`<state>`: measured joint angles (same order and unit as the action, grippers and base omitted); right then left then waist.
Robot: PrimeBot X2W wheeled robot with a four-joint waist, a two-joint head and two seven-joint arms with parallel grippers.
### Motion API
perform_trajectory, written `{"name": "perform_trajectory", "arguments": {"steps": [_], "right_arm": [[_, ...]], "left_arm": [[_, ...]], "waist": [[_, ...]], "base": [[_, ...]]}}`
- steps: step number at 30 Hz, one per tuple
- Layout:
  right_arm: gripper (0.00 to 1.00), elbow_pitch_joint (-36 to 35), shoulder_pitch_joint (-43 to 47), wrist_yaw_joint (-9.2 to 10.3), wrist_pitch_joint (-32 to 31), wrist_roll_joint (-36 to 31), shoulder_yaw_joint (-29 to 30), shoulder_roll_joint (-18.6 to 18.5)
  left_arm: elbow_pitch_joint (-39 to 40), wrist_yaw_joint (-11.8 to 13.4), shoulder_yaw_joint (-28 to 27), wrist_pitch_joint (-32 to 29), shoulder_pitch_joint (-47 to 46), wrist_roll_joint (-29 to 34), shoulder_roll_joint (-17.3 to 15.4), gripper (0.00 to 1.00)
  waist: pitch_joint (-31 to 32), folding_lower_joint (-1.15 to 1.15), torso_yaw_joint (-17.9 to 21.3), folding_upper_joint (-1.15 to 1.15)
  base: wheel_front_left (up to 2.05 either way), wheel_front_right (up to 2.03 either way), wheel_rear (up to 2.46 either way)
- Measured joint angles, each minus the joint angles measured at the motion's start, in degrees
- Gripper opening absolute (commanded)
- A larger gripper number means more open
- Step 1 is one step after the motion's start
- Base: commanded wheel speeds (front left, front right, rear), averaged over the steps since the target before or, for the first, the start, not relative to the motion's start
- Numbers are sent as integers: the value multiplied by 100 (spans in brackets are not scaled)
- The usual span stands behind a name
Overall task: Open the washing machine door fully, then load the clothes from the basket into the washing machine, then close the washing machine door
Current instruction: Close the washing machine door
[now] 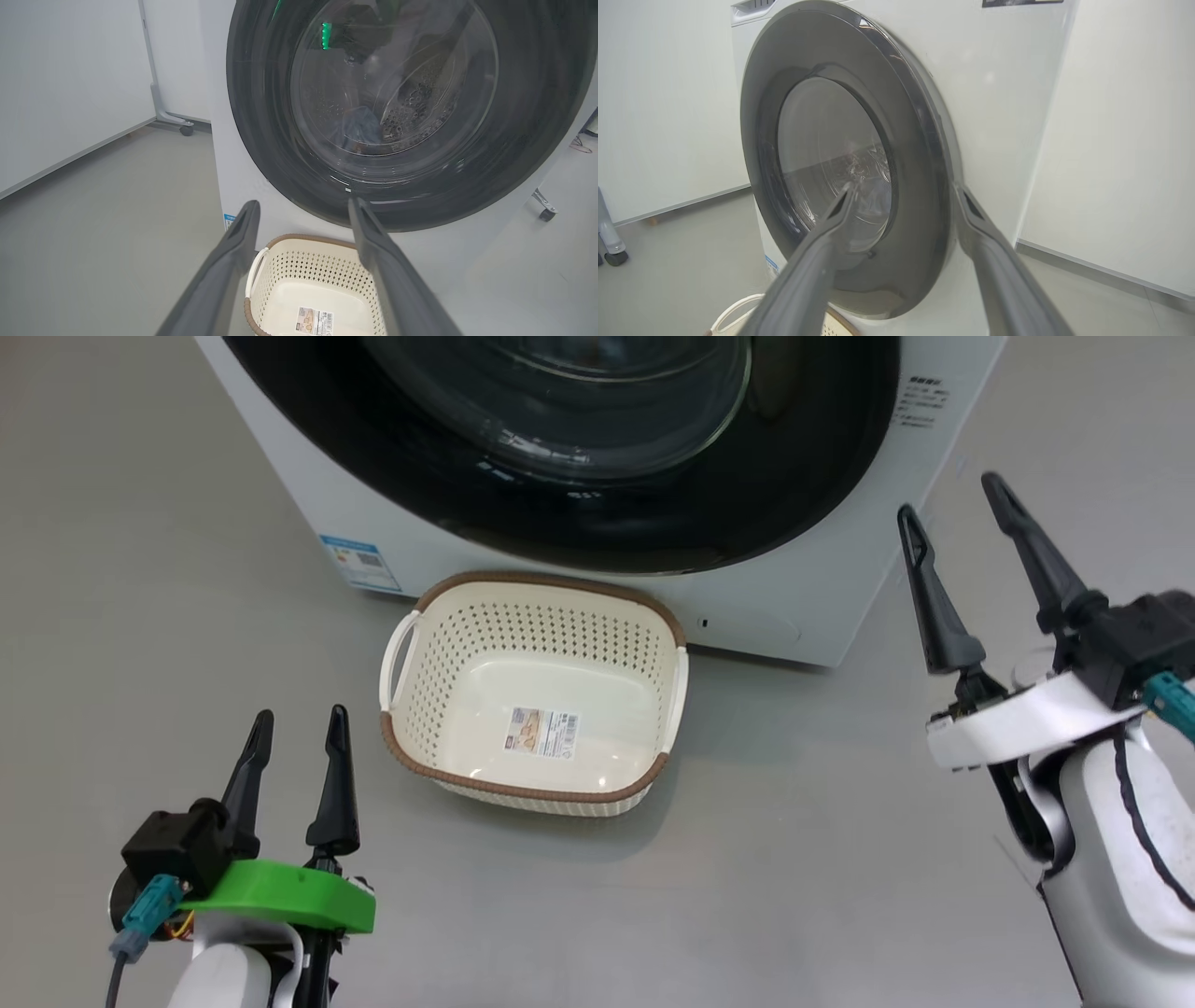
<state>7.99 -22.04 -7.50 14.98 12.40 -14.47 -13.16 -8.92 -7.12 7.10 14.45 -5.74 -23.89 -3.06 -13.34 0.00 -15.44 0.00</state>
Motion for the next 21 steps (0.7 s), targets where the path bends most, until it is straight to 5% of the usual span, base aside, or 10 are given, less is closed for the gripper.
{"name": "perform_trajectory", "arguments": {"steps": [21], "right_arm": [[100,-268,2358,261,-2,-196,869,-40]], "left_arm": [[-363,1,-162,-1,866,169,-41,100]], "waist": [[1175,0,1023,0]], "base": [[0,0,0]]}}
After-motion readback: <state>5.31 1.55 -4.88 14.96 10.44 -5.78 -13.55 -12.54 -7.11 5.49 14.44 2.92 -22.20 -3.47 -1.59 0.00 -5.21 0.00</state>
